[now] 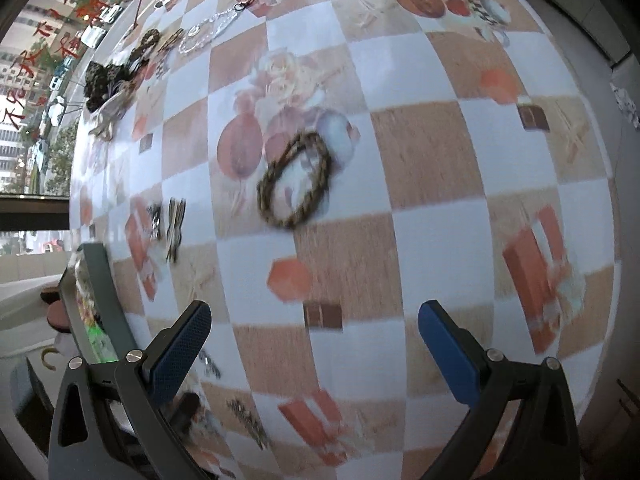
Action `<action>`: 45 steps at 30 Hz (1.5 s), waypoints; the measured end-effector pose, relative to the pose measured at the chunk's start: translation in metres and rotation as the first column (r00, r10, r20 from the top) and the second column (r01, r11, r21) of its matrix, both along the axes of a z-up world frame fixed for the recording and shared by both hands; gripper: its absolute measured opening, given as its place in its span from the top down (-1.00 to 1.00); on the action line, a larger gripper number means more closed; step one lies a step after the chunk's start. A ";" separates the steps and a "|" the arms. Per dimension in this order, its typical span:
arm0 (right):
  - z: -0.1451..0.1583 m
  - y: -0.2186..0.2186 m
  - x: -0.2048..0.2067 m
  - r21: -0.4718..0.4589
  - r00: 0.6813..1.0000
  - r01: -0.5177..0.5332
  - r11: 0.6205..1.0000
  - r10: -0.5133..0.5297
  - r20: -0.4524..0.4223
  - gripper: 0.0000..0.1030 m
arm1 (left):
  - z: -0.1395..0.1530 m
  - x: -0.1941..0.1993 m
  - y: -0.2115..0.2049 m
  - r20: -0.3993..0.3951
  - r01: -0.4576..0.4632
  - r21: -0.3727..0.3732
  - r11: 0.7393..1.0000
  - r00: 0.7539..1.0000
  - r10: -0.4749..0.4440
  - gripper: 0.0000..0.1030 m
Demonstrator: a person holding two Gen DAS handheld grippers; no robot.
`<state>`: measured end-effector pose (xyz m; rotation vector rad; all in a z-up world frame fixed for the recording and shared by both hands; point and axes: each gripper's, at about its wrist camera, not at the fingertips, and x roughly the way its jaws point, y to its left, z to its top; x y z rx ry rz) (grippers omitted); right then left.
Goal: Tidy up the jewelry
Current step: 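Move the left tool to the silver charm earring while the right tool reaches the braided brown bracelet, then grasp the silver charm earring with the left tool while the right tool grasps the braided bracelet, then carry the earring and braided bracelet over the grey tray with both tools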
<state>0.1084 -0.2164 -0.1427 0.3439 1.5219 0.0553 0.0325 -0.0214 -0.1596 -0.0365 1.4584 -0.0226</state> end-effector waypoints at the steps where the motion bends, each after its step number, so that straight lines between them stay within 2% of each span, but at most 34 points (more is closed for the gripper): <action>1: -0.003 0.002 0.005 -0.004 1.000 -0.002 1.000 0.002 0.002 -0.98 | -0.003 0.001 -0.002 -0.005 0.000 -0.001 1.000 1.000 0.000 -0.88; 5: -0.012 0.009 0.023 -0.048 1.000 -0.004 0.999 0.005 0.008 -0.93 | -0.012 0.003 -0.009 -0.020 0.006 0.002 1.000 1.000 -0.006 -0.68; 10: -0.021 0.013 0.035 -0.086 1.000 0.017 0.996 -0.016 0.012 -0.92 | -0.020 0.007 -0.018 -0.026 0.003 0.006 1.000 1.000 -0.003 -0.65; 11: -0.021 0.015 0.037 -0.092 1.000 0.014 0.996 -0.013 0.020 -0.92 | -0.022 0.007 -0.020 -0.028 0.003 0.010 1.000 1.000 -0.003 -0.53; 18: -0.021 0.043 0.050 -0.215 0.995 -0.058 0.975 0.073 0.061 -0.82 | -0.031 0.006 -0.036 -0.030 -0.004 0.025 1.000 1.000 0.005 -0.49; 20: -0.022 0.050 0.050 -0.258 0.993 -0.079 0.963 0.098 0.063 -0.75 | -0.031 0.007 -0.040 -0.025 -0.001 0.019 1.000 1.000 0.001 -0.40; 22: -0.019 0.056 0.049 -0.295 0.989 -0.100 0.950 0.127 0.072 -0.57 | -0.029 0.006 -0.043 -0.020 0.007 0.018 1.000 1.000 -0.007 -0.30; 26: -0.014 0.065 0.048 -0.296 0.979 -0.147 0.944 0.181 0.092 -0.25 | -0.026 0.009 -0.058 -0.020 0.025 0.009 1.000 0.999 -0.025 -0.01; 28: -0.012 0.068 0.047 -0.297 0.975 -0.165 0.941 0.201 0.095 0.10 | -0.026 0.010 -0.062 -0.021 0.036 0.005 0.999 0.999 -0.036 0.19; 30: -0.010 0.073 0.047 -0.294 0.974 -0.171 0.940 0.206 0.093 0.32 | -0.025 0.010 -0.065 -0.023 0.039 -0.005 0.999 0.999 -0.039 0.32; 31: -0.009 0.073 0.047 -0.293 0.974 -0.170 0.941 0.205 0.094 0.46 | -0.025 0.010 -0.065 -0.023 0.038 -0.006 0.999 0.999 -0.038 0.41; 32: -0.009 0.074 0.047 -0.290 0.974 -0.171 0.942 0.206 0.094 0.55 | -0.025 0.010 -0.064 -0.021 0.038 -0.010 0.999 0.999 -0.038 0.65; 33: -0.008 0.073 0.046 -0.287 0.974 -0.171 0.942 0.206 0.095 0.72 | -0.025 0.010 -0.063 -0.024 0.037 -0.024 0.999 0.999 -0.038 0.78; 37: -0.007 0.068 0.045 -0.254 0.977 -0.163 0.953 0.192 0.096 0.77 | -0.019 0.008 -0.051 -0.019 0.035 -0.064 0.997 0.999 -0.036 0.78; 45: 0.003 0.023 0.025 -0.103 0.986 -0.113 0.988 0.125 0.109 0.78 | -0.001 0.004 -0.033 0.017 0.043 -0.134 0.990 0.999 -0.041 0.78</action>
